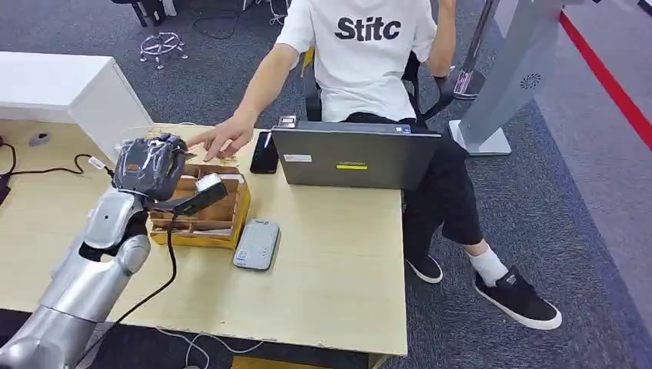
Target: Pass the card to the sensor for recognition and then transmit it.
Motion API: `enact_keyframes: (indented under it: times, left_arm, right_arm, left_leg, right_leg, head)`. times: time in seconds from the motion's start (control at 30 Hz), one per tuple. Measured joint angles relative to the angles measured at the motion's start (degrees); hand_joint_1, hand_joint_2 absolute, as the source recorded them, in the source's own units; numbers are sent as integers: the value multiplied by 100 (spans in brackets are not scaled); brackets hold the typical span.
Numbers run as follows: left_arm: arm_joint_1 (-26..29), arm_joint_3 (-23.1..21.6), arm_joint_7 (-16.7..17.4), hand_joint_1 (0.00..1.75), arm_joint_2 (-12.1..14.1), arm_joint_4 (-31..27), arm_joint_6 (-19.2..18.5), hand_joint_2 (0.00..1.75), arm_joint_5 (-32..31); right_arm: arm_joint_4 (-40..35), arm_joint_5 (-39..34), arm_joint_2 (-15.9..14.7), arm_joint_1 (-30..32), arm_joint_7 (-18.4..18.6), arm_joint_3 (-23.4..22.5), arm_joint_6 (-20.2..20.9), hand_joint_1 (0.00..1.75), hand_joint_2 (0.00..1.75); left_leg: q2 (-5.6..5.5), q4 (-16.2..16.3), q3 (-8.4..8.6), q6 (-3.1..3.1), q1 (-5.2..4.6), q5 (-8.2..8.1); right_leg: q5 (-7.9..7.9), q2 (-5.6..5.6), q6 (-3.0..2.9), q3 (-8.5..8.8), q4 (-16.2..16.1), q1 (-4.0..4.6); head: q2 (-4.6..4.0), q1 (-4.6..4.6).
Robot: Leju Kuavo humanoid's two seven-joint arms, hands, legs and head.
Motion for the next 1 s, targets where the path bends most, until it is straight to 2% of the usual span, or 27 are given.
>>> enact_keyframes:
  times: [0.5, 0.53, 0.57, 0.6, 1.0]
  left_arm:
    - [-7, 166, -20, 175, -144, 70, 53, 175, -46]
    - [-8, 171, -20, 129, -147, 77, 53, 175, -46]
    - [-9, 173, -20, 5, -153, 90, 53, 175, -50]
    - [-9, 177, -20, 0, -162, 103, 53, 175, -52]
    - [45, 265, -70, 0, -212, 109, 123, 175, 26]
  right_arm:
    - [0, 46, 0, -1, 55, 0, -37, 0, 175]
    - [0, 46, 0, 0, 55, 0, -37, 0, 175]
    - [0, 46, 0, 0, 55, 0, -35, 0, 175]
    - [0, 46, 0, 1, 55, 0, -35, 0, 175]
    - [0, 44, 0, -1, 96, -24, -31, 0, 175]
  left_leg:
    - [5, 0, -2, 0, 0, -1]
    - [5, 0, -3, 0, 0, -1]
    - [5, 0, -3, 0, 0, -1]
    - [5, 0, -4, 0, 0, -1]
    - [3, -1, -7, -3, 0, 3]
  right_leg:
    - [0, 9, 0, -5, 0, 0]
    - [0, 9, 0, -5, 0, 0]
    - [0, 9, 0, -6, 0, 0]
    - [0, 9, 0, -6, 0, 0]
    - [1, 5, 0, -6, 0, 0]
  head:
    - [0, 0]
    - [0, 2]
    - [0, 0]
    - [0, 0]
    - [0, 2]
